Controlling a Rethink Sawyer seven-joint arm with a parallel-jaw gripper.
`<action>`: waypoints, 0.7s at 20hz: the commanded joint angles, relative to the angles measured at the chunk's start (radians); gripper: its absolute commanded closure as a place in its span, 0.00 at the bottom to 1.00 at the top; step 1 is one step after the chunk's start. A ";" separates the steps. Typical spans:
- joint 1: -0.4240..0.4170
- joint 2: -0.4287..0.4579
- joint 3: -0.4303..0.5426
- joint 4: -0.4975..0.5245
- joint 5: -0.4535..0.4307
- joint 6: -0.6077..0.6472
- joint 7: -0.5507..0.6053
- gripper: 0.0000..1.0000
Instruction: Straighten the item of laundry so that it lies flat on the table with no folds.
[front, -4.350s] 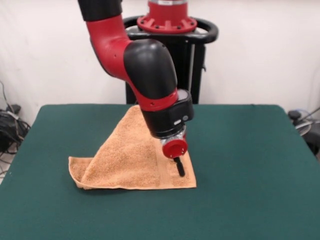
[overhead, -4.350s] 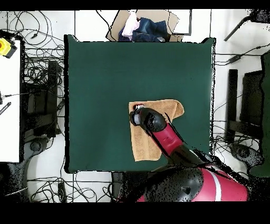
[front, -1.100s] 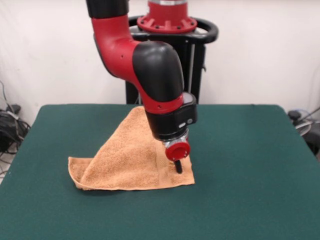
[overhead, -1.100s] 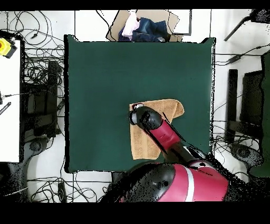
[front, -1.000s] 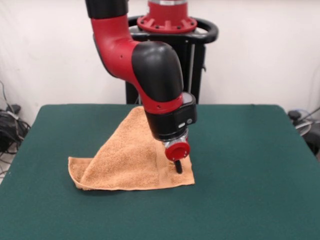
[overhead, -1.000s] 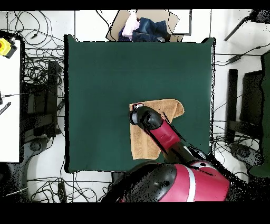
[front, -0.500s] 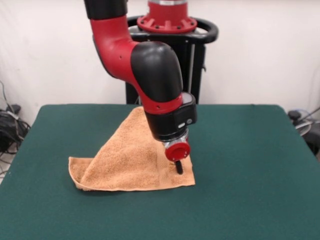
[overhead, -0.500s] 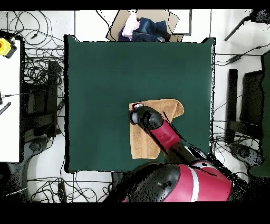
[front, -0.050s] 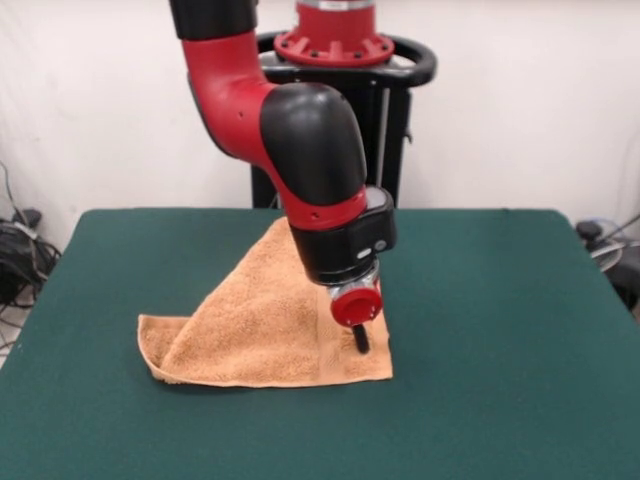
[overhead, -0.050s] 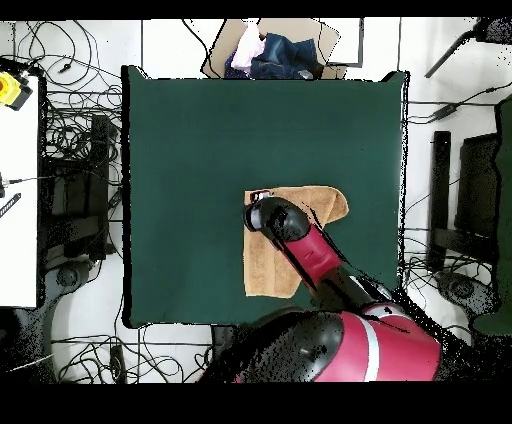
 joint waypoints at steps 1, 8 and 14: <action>0.011 -0.060 0.088 -0.035 0.112 0.099 0.265 1.00; -0.003 -0.100 0.123 -0.017 0.162 0.137 0.269 1.00; -0.016 -0.076 0.153 -0.025 0.193 0.115 0.246 1.00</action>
